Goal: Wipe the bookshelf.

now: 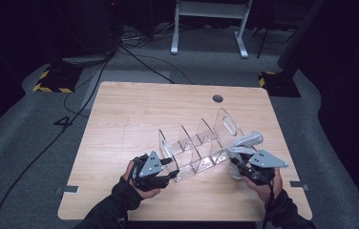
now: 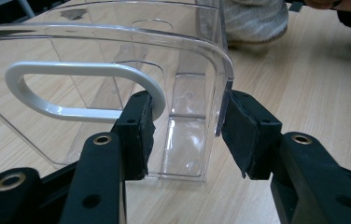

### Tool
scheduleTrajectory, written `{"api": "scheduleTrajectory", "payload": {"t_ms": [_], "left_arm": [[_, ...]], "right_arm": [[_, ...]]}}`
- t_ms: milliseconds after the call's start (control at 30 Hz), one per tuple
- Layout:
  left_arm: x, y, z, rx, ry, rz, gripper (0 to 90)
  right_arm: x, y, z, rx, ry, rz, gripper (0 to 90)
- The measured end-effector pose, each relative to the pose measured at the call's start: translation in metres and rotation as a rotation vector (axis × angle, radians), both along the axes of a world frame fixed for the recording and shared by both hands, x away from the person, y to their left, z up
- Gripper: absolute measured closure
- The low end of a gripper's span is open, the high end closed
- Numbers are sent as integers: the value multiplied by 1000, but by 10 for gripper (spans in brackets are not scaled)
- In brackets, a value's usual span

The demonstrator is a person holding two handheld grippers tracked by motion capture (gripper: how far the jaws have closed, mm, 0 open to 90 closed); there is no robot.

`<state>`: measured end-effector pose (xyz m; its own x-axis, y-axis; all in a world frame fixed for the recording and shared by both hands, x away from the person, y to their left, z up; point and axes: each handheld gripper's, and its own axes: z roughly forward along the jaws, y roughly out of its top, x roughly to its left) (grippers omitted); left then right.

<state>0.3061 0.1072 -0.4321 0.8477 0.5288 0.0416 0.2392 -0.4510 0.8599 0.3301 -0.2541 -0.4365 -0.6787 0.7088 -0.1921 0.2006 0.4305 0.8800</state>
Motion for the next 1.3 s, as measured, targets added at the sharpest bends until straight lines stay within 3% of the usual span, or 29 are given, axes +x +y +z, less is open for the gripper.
{"api": "scheduleTrajectory", "payload": {"t_ms": [67,367,400,667,833,867,900,967,1067,1167,1300], "left_arm": [[0,-1,0,-5,5,-1,534],[-2,-3,0,-9,8,-7,537],[-2,-3,0,-8,9,-6,537],[-4,-5,-1,-3,5,-15,541],[-3,-5,-2,4,7,-23,544],[-3,-3,-3,9,-11,-7,709],[-1,-1,-5,-23,17,-38,838],[0,-2,-5,-23,25,-47,796],[-1,-8,-6,-19,22,-54,685],[-2,-13,-4,-19,-2,-53,625],[-1,-15,-3,-26,-5,-41,543]], "right_arm": [[-6,16,0,-25,-2,58,721],[-25,71,-5,-46,16,222,722],[-31,85,-6,-56,17,268,722],[-48,116,-12,-78,13,396,722],[-44,106,-8,-58,11,382,725],[-41,98,-6,-44,11,362,725],[-38,90,-4,-35,15,354,726],[-33,71,-1,-19,6,286,725],[-23,46,3,39,28,217,725],[-19,31,6,18,-9,171,725],[-9,10,7,36,-14,96,725]]}}
